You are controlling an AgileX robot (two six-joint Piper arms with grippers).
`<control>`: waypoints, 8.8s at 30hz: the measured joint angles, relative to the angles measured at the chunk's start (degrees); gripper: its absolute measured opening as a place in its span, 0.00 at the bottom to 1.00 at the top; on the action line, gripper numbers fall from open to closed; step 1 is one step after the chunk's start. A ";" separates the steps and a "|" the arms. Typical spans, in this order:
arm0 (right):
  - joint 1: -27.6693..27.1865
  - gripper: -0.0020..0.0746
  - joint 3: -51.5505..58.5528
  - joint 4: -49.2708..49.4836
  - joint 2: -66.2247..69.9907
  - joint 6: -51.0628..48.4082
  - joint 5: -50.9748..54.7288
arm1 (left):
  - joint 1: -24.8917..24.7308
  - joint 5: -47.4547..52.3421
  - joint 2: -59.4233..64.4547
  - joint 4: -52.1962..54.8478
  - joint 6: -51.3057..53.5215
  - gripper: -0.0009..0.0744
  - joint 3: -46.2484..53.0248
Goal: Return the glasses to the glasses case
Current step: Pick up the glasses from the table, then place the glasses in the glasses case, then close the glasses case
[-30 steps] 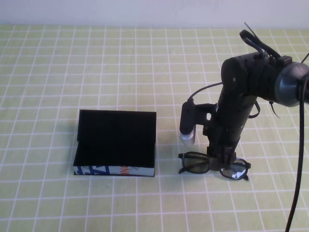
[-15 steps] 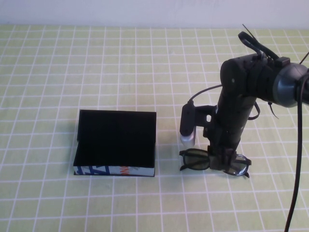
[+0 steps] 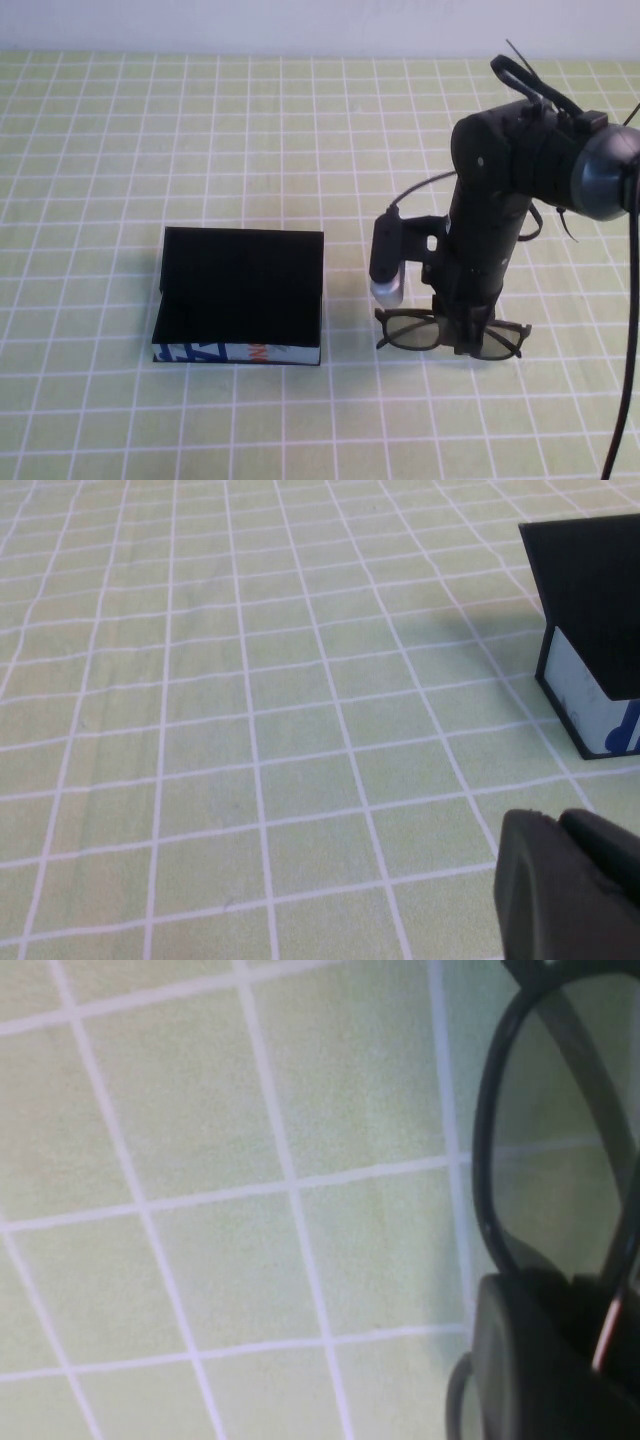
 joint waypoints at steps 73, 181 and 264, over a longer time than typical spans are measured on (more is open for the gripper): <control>20.97 0.36 -39.34 -4.33 22.50 13.69 2.71 | 0.00 0.00 0.00 0.09 0.00 0.01 0.00; -5.73 0.01 -39.79 25.34 25.49 41.04 -6.19 | 0.00 16.20 98.49 -97.39 90.37 0.01 -31.97; 2.82 0.01 -11.89 26.47 -9.84 34.61 2.08 | 0.00 -13.85 7.31 -84.23 78.58 0.01 -10.77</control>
